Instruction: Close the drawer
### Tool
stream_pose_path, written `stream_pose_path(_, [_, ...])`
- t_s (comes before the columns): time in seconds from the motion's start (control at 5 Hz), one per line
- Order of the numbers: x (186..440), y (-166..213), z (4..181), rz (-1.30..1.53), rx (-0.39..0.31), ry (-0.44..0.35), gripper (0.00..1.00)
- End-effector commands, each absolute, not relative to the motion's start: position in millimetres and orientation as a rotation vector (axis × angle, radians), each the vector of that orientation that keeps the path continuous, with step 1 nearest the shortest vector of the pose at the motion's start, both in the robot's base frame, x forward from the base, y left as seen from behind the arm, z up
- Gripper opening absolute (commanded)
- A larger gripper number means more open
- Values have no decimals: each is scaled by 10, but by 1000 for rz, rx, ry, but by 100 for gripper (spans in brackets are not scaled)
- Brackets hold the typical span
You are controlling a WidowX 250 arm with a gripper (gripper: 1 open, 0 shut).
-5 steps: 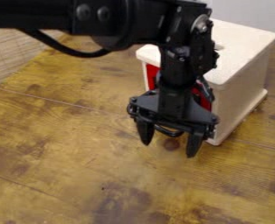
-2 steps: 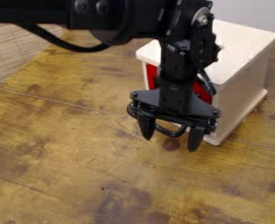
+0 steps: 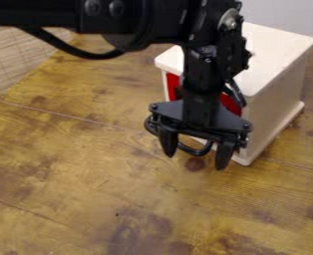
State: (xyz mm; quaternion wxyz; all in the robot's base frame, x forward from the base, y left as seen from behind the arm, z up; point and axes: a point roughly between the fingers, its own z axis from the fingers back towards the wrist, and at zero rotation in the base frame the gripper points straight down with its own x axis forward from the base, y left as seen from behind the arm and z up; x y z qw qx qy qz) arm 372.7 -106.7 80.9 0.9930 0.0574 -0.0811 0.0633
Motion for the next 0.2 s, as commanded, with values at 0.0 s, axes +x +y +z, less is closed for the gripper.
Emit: stream_pose_path(0.0, [3737, -1028, 1220, 144, 78, -273, 100])
